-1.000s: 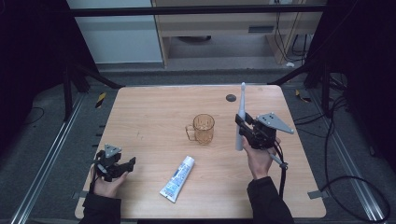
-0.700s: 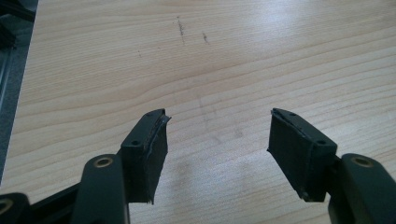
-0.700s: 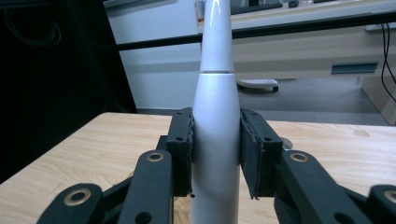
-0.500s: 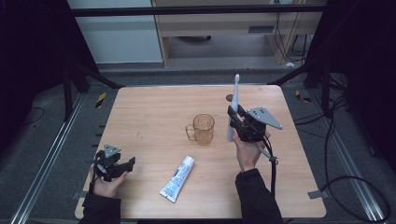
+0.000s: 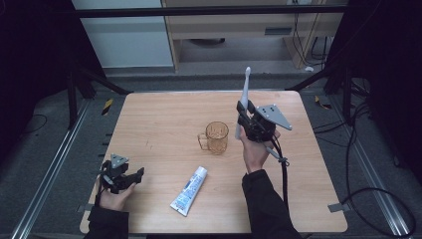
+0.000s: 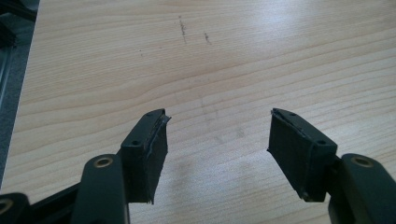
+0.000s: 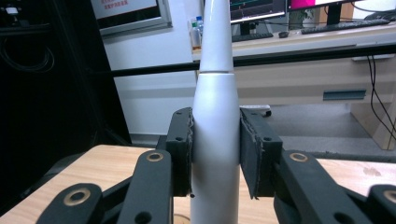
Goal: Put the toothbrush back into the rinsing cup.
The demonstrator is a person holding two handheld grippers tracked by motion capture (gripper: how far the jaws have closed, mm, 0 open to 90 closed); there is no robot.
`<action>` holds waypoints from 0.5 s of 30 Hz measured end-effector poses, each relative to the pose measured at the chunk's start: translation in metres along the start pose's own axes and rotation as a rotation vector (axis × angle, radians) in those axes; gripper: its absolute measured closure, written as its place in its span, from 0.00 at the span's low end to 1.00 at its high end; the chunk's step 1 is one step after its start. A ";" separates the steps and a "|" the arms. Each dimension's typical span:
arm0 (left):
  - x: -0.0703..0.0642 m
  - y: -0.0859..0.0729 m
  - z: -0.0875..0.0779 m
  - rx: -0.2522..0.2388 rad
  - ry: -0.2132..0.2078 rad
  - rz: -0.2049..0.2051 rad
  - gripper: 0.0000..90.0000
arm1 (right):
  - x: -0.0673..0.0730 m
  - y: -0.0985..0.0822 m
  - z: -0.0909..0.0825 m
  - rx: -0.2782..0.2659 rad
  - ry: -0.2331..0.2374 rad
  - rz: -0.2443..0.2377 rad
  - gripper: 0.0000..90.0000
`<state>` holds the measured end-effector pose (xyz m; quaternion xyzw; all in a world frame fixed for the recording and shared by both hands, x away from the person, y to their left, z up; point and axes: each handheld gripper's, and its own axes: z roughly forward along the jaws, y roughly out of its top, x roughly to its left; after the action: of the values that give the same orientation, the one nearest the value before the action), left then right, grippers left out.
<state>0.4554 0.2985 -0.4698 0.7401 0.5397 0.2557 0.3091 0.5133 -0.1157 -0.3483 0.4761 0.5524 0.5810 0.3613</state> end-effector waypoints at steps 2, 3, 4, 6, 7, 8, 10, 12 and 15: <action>0.000 0.000 0.000 -0.001 -0.001 0.000 0.41 | 0.002 0.002 0.005 -0.005 -0.006 -0.004 0.74; 0.000 0.000 0.000 -0.001 -0.001 0.000 0.41 | 0.002 0.002 0.005 -0.005 -0.006 -0.004 0.74; 0.000 0.000 0.000 -0.001 -0.001 -0.001 0.41 | 0.002 0.002 0.006 -0.009 -0.010 -0.004 0.75; 0.000 0.000 0.000 -0.001 -0.001 -0.002 0.41 | 0.003 0.002 0.009 -0.015 -0.016 -0.004 0.75; 0.000 0.000 0.000 -0.001 -0.002 -0.003 0.41 | 0.003 0.002 0.011 -0.018 -0.019 -0.006 0.75; 0.000 0.000 0.000 -0.001 -0.001 -0.003 0.41 | 0.003 0.002 0.013 -0.016 -0.019 0.000 0.75; 0.001 0.000 0.000 0.000 -0.002 -0.004 0.41 | 0.004 0.002 0.016 -0.016 -0.022 0.000 0.74; 0.001 0.000 0.001 0.001 -0.001 -0.004 0.40 | 0.005 0.000 0.021 -0.015 -0.026 0.004 0.75; 0.001 0.000 0.001 0.001 -0.001 -0.005 0.40 | 0.007 -0.002 0.025 -0.019 -0.022 0.009 0.74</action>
<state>0.4561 0.2997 -0.4705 0.7391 0.5415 0.2543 0.3095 0.5349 -0.1017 -0.3508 0.4816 0.5407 0.5825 0.3693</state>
